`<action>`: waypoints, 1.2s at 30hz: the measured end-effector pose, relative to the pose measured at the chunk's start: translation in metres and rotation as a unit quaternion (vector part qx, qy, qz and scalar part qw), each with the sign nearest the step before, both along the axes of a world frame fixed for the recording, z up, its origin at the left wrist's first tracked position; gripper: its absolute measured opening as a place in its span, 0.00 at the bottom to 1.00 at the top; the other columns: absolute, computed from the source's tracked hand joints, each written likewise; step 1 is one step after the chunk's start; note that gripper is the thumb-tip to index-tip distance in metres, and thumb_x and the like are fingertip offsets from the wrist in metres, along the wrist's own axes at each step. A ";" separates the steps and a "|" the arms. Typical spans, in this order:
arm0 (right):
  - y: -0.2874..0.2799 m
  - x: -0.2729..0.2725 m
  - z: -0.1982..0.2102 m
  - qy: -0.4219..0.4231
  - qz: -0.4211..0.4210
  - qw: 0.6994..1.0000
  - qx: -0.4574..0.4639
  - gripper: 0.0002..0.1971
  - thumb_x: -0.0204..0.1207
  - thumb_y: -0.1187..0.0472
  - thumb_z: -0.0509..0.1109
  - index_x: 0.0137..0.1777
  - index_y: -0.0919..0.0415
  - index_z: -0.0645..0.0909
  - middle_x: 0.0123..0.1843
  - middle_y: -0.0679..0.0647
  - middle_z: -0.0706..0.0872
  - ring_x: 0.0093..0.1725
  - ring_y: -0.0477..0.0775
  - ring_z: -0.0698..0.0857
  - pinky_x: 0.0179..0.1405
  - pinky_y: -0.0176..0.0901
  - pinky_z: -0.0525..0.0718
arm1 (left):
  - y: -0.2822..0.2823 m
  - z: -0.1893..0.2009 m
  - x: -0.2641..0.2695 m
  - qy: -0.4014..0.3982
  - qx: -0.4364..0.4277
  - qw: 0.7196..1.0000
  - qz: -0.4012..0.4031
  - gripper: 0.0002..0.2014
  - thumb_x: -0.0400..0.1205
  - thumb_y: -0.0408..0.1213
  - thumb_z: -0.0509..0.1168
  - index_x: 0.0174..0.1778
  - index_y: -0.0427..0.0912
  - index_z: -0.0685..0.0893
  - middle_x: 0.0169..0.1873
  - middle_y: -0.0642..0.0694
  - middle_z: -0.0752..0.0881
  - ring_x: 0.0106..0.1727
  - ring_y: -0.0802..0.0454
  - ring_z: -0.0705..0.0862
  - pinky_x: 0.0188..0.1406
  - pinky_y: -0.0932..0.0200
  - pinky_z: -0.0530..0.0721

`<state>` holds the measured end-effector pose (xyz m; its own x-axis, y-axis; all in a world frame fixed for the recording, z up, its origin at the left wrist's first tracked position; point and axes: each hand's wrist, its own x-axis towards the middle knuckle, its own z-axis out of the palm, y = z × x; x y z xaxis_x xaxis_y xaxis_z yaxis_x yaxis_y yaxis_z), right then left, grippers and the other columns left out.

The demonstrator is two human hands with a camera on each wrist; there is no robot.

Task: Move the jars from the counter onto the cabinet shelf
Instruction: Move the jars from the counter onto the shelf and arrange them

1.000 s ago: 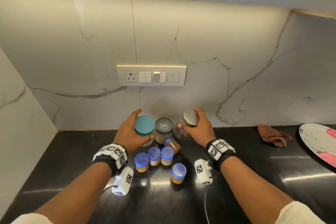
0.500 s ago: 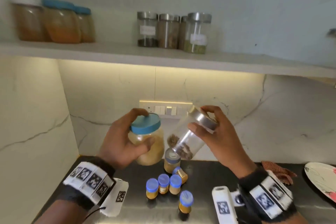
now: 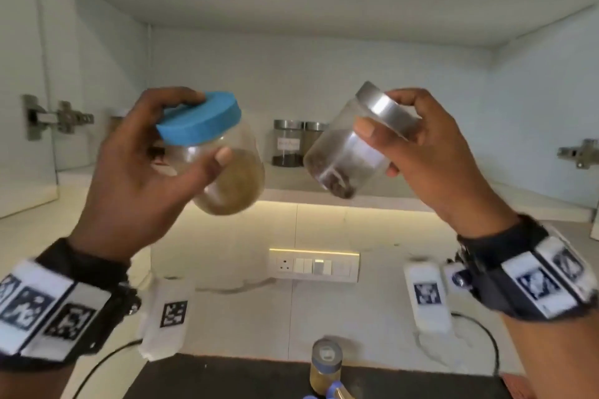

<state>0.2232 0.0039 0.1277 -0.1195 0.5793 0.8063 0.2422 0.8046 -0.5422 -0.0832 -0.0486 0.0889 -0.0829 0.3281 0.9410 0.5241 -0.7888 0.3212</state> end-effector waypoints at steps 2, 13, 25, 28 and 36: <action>0.022 -0.010 0.027 -0.006 -0.022 0.999 -0.029 0.30 0.71 0.37 0.83 0.69 0.46 0.79 0.55 0.44 0.92 0.45 0.40 0.94 0.34 0.32 0.89 | 0.011 0.016 -0.007 -0.010 -0.024 1.000 0.011 0.29 0.75 0.55 0.77 0.70 0.56 0.78 0.67 0.55 0.85 0.65 0.50 0.87 0.60 0.41 0.89; 0.147 -0.072 0.099 -0.298 -0.265 0.909 -0.122 0.54 0.57 0.24 0.86 0.74 0.62 0.79 0.64 0.57 0.88 0.58 0.60 0.90 0.45 0.52 0.92 | 0.067 0.010 -0.007 -0.087 -0.138 0.985 0.047 0.42 0.68 0.52 0.85 0.75 0.52 0.71 0.67 0.52 0.84 0.65 0.53 0.85 0.51 0.68 0.80; 0.196 -0.093 0.094 -0.461 -0.373 0.804 -0.047 0.36 0.64 0.31 0.87 0.60 0.59 0.88 0.57 0.56 0.91 0.60 0.63 0.88 0.62 0.59 0.90 | 0.073 0.007 -0.018 -0.055 -0.133 0.988 0.049 0.38 0.69 0.55 0.83 0.71 0.53 0.72 0.65 0.57 0.83 0.65 0.54 0.83 0.50 0.71 0.78; 0.202 -0.093 0.096 -0.458 -0.371 0.806 -0.051 0.32 0.64 0.38 0.90 0.56 0.62 0.88 0.54 0.58 0.92 0.56 0.64 0.91 0.59 0.58 0.92 | 0.075 0.007 -0.019 -0.052 -0.133 0.988 0.049 0.39 0.69 0.56 0.82 0.72 0.53 0.72 0.66 0.57 0.82 0.65 0.54 0.83 0.49 0.71 0.78; 0.201 -0.102 0.097 -0.464 -0.371 0.804 -0.034 0.24 0.65 0.50 0.93 0.51 0.62 0.86 0.54 0.61 0.93 0.54 0.64 0.92 0.55 0.53 0.92 | 0.082 0.008 -0.021 -0.050 -0.136 0.988 0.053 0.41 0.69 0.58 0.82 0.74 0.53 0.72 0.68 0.53 0.83 0.66 0.51 0.84 0.50 0.69 0.79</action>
<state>0.1209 0.2051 0.2249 -0.2526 0.8077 0.5327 0.9671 0.2286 0.1119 -0.1043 0.0329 0.0969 -0.2186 0.5529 0.8040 0.5539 -0.6081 0.5687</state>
